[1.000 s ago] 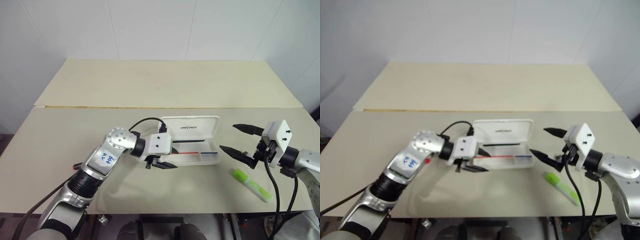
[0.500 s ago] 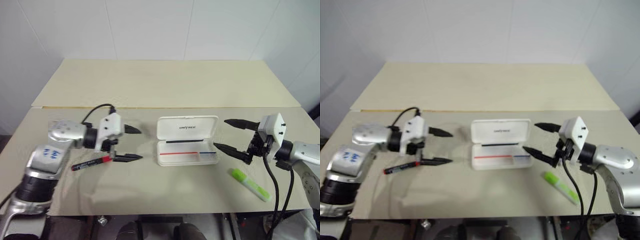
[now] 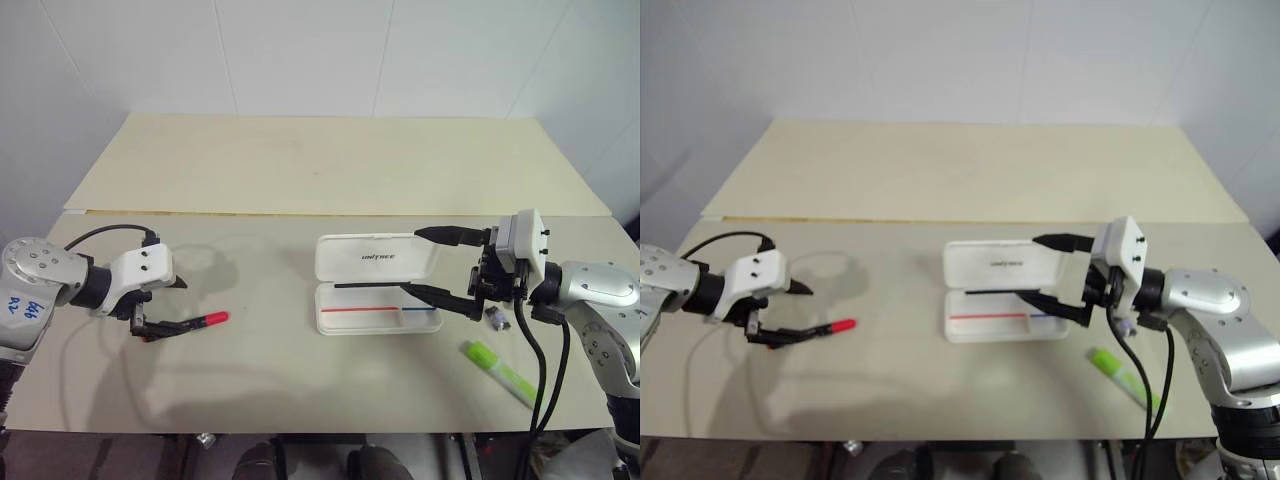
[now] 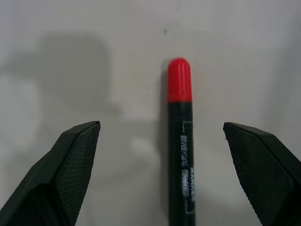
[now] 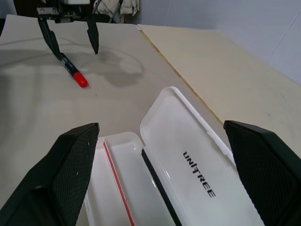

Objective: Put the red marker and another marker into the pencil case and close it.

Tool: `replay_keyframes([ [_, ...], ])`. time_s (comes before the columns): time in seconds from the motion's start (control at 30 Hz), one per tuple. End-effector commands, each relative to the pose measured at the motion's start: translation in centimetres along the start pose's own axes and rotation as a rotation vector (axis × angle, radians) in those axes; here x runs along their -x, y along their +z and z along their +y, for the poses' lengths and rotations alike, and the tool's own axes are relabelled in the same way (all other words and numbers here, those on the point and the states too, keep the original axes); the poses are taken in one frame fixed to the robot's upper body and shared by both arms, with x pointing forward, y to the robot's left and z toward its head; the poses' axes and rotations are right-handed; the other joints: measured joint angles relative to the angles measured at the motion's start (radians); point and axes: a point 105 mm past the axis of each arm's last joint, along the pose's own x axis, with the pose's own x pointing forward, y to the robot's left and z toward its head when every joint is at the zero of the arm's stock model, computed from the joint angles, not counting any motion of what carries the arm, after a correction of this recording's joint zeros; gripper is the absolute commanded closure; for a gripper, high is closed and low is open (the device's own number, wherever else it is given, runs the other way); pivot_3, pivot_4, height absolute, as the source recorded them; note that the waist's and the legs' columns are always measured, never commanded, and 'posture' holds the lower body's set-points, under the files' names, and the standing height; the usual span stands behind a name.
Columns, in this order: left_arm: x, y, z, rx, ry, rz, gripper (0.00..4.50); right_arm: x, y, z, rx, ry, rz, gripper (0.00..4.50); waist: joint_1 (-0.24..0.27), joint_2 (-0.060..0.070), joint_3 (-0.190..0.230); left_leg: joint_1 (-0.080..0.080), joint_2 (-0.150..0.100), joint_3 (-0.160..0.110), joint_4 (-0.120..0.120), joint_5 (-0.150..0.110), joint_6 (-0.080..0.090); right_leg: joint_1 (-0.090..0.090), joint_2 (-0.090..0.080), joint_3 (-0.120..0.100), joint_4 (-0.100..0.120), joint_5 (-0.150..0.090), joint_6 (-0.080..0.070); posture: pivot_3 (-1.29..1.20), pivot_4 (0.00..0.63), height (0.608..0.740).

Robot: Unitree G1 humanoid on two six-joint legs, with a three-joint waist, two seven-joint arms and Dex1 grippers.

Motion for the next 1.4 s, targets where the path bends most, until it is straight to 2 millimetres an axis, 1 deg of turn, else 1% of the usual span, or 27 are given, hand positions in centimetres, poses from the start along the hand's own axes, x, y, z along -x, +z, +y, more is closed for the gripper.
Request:
replay_keyframes([
  [0.03, 0.3, -0.5, -0.5, 0.008, -0.002, 0.069, 0.04, 0.1, 0.6, 0.3, 0.020, -0.006, -0.024, 0.00, -0.001, 0.000, 0.000, 0.000, 0.000, 0.000, 0.000, 0.000, 0.000, 0.000, 0.000, 0.000, 0.000, 0.000, 0.000, 0.00, 0.150, 0.740],
  [0.13, 0.1, -0.8, -0.9, 0.013, -0.010, 0.085, 0.04, 0.2, 0.5, 0.4, 0.018, -0.019, -0.025, 0.00, -0.003, 0.000, 0.000, 0.000, 0.000, 0.000, 0.000, 0.000, 0.000, 0.000, 0.000, 0.000, 0.001, 0.000, 0.000, 0.00, 0.150, 0.740],
  [0.2, 0.0, -1.5, -1.5, 0.017, -0.041, 0.123, 0.04, 0.4, 0.5, 0.4, 0.015, -0.031, -0.025, 0.00, -0.007, 0.000, 0.000, 0.001, 0.000, 0.001, 0.000, 0.000, 0.000, 0.000, 0.000, 0.000, 0.002, 0.000, 0.000, 0.00, 0.150, 0.740],
  [0.3, -0.4, -2.2, -1.7, 0.003, -0.034, 0.153, 0.04, 0.5, 0.4, 0.4, 0.014, -0.041, -0.024, 0.00, -0.012, 0.000, 0.000, 0.001, 0.000, 0.000, 0.000, 0.000, 0.000, 0.000, 0.000, 0.000, 0.002, 0.000, 0.000, 0.00, 0.150, 0.740],
  [0.43, -1.3, -3.0, -1.4, -0.039, -0.003, 0.181, 0.04, 0.6, 0.5, 0.4, 0.014, -0.050, -0.026, 0.00, -0.018, -0.001, 0.000, 0.001, 0.000, 0.000, 0.000, 0.000, 0.000, 0.000, 0.000, 0.000, 0.002, 0.000, 0.000, 0.00, 0.150, 0.740],
  [0.57, -1.9, -3.3, -0.2, -0.067, 0.071, 0.152, 0.04, 0.7, 0.5, 0.4, 0.017, -0.057, -0.027, 0.00, -0.021, 0.000, 0.000, 0.001, 0.000, 0.000, 0.000, 0.000, 0.000, 0.000, 0.000, 0.000, 0.002, 0.000, 0.000, 0.00, 0.150, 0.740],
  [0.6, -2.0, -3.2, 0.1, -0.071, 0.090, 0.134, 0.44, 0.7, 0.5, 0.4, 0.017, -0.059, -0.027, 0.00, -0.019, 0.001, -0.001, 0.002, 0.000, 0.000, 0.000, 0.000, 0.000, 0.000, 0.000, 0.000, 0.003, 0.000, 0.000, 0.00, 0.150, 0.740],
  [0.67, -2.3, -3.1, 0.4, -0.074, 0.102, 0.115, 0.94, 0.7, 0.5, 0.3, 0.018, -0.061, -0.028, 0.00, -0.010, 0.003, -0.002, 0.003, -0.001, -0.001, 0.001, 0.002, 0.002, 0.001, -0.001, 0.000, 0.005, 0.000, 0.000, 0.00, 0.150, 0.740],
  [0.8, -2.7, -2.9, 0.2, -0.079, 0.087, 0.098, 2.21, 0.7, 0.6, 0.2, 0.020, -0.063, -0.029, 0.00, 0.001, 0.003, -0.002, 0.004, -0.002, -0.003, 0.000, 0.004, 0.003, 0.002, -0.003, -0.003, 0.005, 0.003, -0.002, 0.00, 0.150, 0.740],
  [0.83, -2.8, -2.8, 0.1, -0.075, 0.085, 0.090, 2.44, 0.7, 0.6, 0.2, 0.021, -0.064, -0.029, 0.00, 0.001, 0.003, -0.002, 0.004, -0.002, -0.002, 0.000, 0.003, 0.002, 0.003, -0.004, -0.004, 0.005, 0.004, -0.004, 0.00, 0.150, 0.740],
  [0.9, -2.9, -2.5, 0.0, -0.069, 0.083, 0.076, 3.12, 0.7, 0.6, 0.1, 0.022, -0.064, -0.028, 0.00, 0.001, 0.003, -0.002, 0.003, -0.001, -0.001, -0.002, 0.003, 0.003, 0.003, -0.007, -0.007, 0.002, 0.005, -0.014, 0.00, 0.150, 0.740],
  [0.97, -3.0, -2.2, 0.0, -0.063, 0.080, 0.062, 3.78, 0.7, 0.6, 0.1, 0.022, -0.064, -0.028, 0.00, 0.001, 0.003, -0.002, 0.002, -0.001, -0.001, -0.003, 0.004, 0.003, 0.003, -0.008, -0.008, 0.000, 0.007, -0.018, 0.00, 0.150, 0.740],
  [1.0, -3.1, -1.9, -0.1, -0.061, 0.079, 0.051, 3.95, 0.7, 0.6, 0.1, 0.023, -0.063, -0.028, 0.00, 0.001, 0.003, -0.002, 0.002, -0.001, -0.001, -0.003, 0.004, 0.003, 0.004, -0.009, -0.009, 0.000, 0.009, -0.019, 0.00, 0.150, 0.740],
  [1.1, -3.0, -1.2, 0.0, -0.052, 0.082, 0.023, 3.95, 0.6, 0.5, 0.0, 0.024, -0.064, -0.028, 0.00, 0.000, 0.003, -0.002, 0.002, -0.001, 0.000, -0.004, 0.004, 0.003, 0.004, -0.010, -0.010, -0.002, 0.012, -0.021, 0.00, 0.150, 0.740],
  [1.17, -2.9, -0.3, 0.3, -0.050, 0.088, -0.013, 3.95, 0.5, 0.5, 0.0, 0.023, -0.065, -0.028, 0.00, 0.001, 0.003, -0.002, 0.001, -0.001, 0.001, -0.004, 0.004, 0.003, 0.004, -0.012, -0.011, -0.002, 0.013, -0.021, 0.00, 0.150, 0.740],
  [1.33, -2.2, 1.9, 0.7, -0.108, 0.070, -0.053, 3.95, 0.4, 0.2, -0.1, 0.022, -0.067, -0.026, 0.00, -0.001, 0.002, -0.002, -0.002, 0.000, 0.001, -0.005, 0.010, 0.003, 0.003, -0.013, -0.015, -0.004, 0.012, -0.022, 0.00, 0.150, 0.740],
  [1.4, -1.9, 2.8, 0.5, -0.129, 0.051, -0.066, 3.95, 0.3, 0.1, -0.1, 0.021, -0.068, -0.026, 0.00, 0.000, 0.002, -0.002, -0.004, 0.000, 0.002, -0.005, 0.013, 0.004, 0.002, -0.013, -0.019, -0.005, 0.013, -0.019, 0.00, 0.150, 0.740],
])
